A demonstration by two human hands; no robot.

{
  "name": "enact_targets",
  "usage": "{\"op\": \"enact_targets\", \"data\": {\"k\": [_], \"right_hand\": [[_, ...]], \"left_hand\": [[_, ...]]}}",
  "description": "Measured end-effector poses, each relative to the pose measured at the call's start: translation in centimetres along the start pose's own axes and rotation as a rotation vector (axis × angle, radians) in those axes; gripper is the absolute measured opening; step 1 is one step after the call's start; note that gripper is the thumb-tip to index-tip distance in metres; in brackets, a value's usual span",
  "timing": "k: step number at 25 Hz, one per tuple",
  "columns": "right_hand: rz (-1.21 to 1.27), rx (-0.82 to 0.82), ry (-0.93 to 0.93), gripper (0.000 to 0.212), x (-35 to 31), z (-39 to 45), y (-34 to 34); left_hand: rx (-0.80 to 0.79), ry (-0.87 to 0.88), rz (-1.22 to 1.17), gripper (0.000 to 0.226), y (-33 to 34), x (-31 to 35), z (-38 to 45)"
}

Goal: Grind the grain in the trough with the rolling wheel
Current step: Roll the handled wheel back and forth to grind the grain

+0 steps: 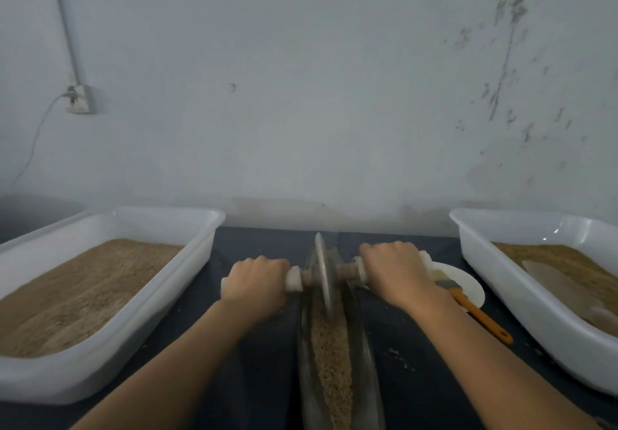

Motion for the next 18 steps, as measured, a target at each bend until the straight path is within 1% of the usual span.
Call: {"op": "enact_targets", "data": {"k": [2, 4, 5, 7, 8, 10, 11, 12, 13, 15, 18], "right_hand": [[0.086, -0.086, -0.01, 0.024, -0.1, -2.6, 0.4], [0.187, -0.236, -0.018, 0.023, -0.4, -6.3, 1.5], [0.239, -0.315, -0.024, 0.021, -0.5, -8.1, 1.7], [0.278, -0.474, 0.008, 0.027, -0.4, -10.6, 1.8], [0.278, -0.512, 0.018, 0.031, -0.3, -11.1, 1.7], [0.271, -0.602, -0.001, 0.031, -0.4, -11.1, 1.0], [0.29, -0.584, -0.006, 0.025, -0.5, -10.6, 1.0], [0.307, -0.473, -0.008, 0.018, -0.5, -9.5, 1.1], [0.288, -0.319, -0.01, 0.015, -0.5, -8.3, 1.4], [0.233, -0.134, 0.008, 0.017, -0.2, -5.4, 2.2], [0.244, -0.076, 0.079, 0.02, 0.0, -2.5, 2.2]], "left_hand": [[-0.012, 0.039, 0.028, 0.015, -0.5, 0.2, -1.7], [-0.03, 0.119, 0.074, 0.021, -1.4, 0.9, -5.2], [0.007, 0.18, 0.1, 0.024, -2.1, 1.4, -7.1], [0.079, 0.268, 0.156, 0.029, -3.8, 2.0, -9.7], [0.039, 0.287, 0.16, 0.029, -4.0, 1.9, -10.2], [-0.068, 0.244, 0.138, 0.027, -3.4, 1.7, -9.5], [-0.054, 0.213, 0.148, 0.027, -3.0, 1.7, -8.5], [-0.017, 0.18, 0.167, 0.026, -2.6, 1.6, -7.1], [0.011, 0.141, 0.176, 0.024, -2.1, 1.3, -5.5], [0.055, 0.079, 0.182, 0.022, -1.3, 1.0, -2.2], [0.114, 0.026, 0.216, 0.022, -1.4, 0.9, 0.5]]}}
Point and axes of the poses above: each hand's wrist, its own z-axis towards the middle knuckle, its own y-axis out of the palm, x = y × z, the point moved 2 cm from there along z, towards the middle knuckle, and after that the axes turned 7 degrees about -x, right-handed, at the moved point
